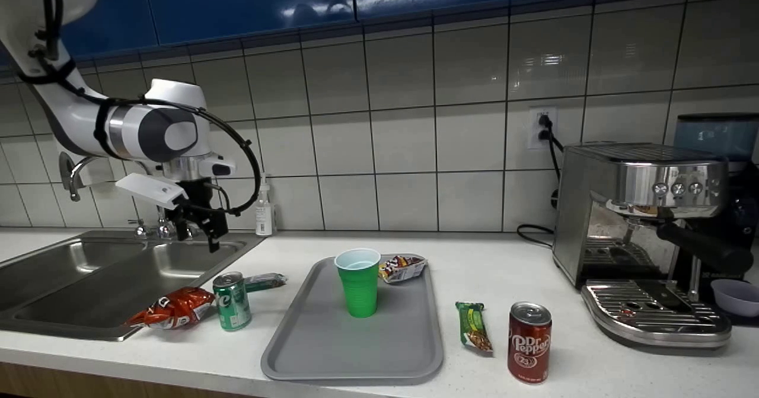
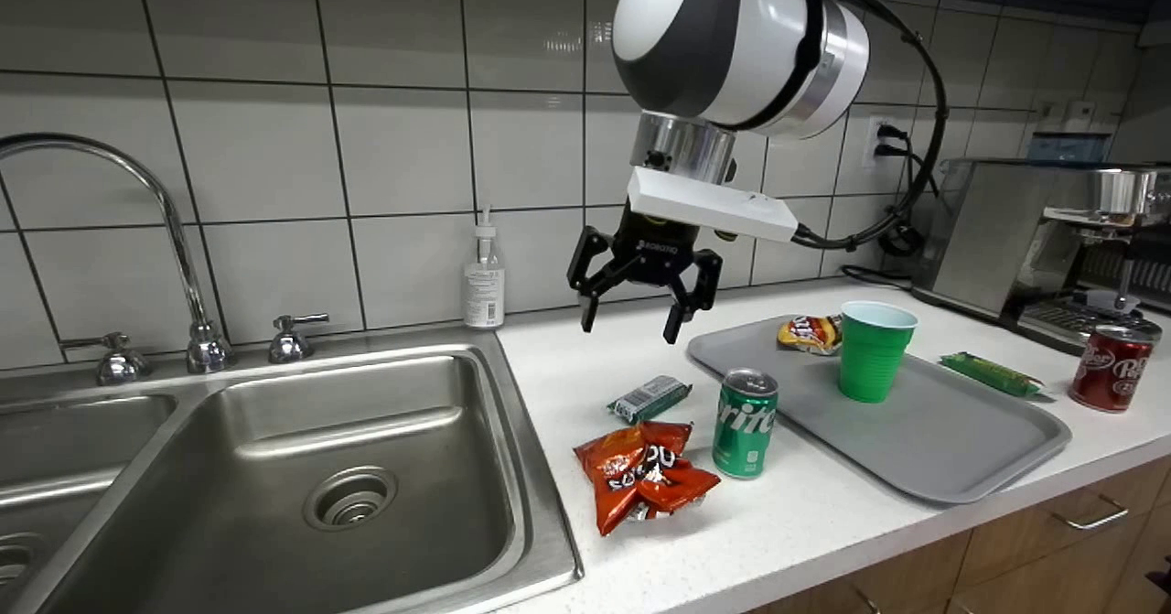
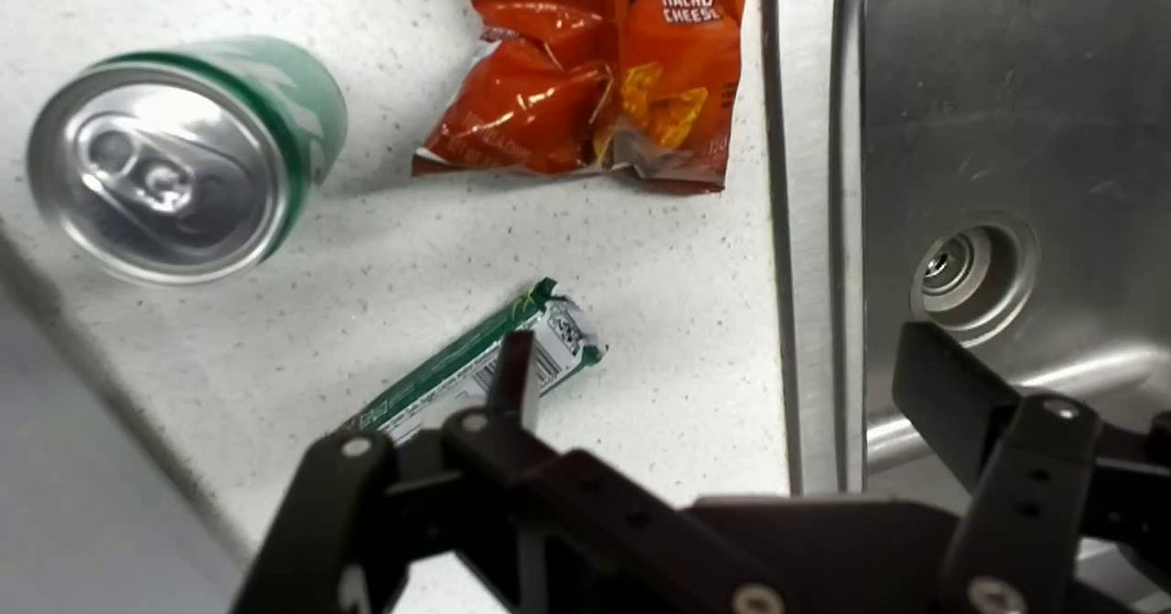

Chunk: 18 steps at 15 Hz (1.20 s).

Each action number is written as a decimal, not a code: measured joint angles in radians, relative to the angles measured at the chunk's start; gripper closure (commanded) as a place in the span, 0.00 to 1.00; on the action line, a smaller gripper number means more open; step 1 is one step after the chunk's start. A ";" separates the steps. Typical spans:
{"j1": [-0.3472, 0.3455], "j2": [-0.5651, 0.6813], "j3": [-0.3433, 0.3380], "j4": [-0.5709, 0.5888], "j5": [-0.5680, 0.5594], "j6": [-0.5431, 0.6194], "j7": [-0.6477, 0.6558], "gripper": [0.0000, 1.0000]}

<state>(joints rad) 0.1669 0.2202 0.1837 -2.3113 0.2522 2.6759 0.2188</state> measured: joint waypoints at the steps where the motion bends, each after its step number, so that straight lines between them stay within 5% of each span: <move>1: -0.001 -0.002 -0.009 0.003 -0.001 0.003 -0.001 0.00; 18: -0.064 -0.003 -0.177 0.052 -0.078 0.026 0.003 0.00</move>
<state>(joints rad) 0.1027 0.2172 0.0066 -2.2591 0.1746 2.7019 0.2216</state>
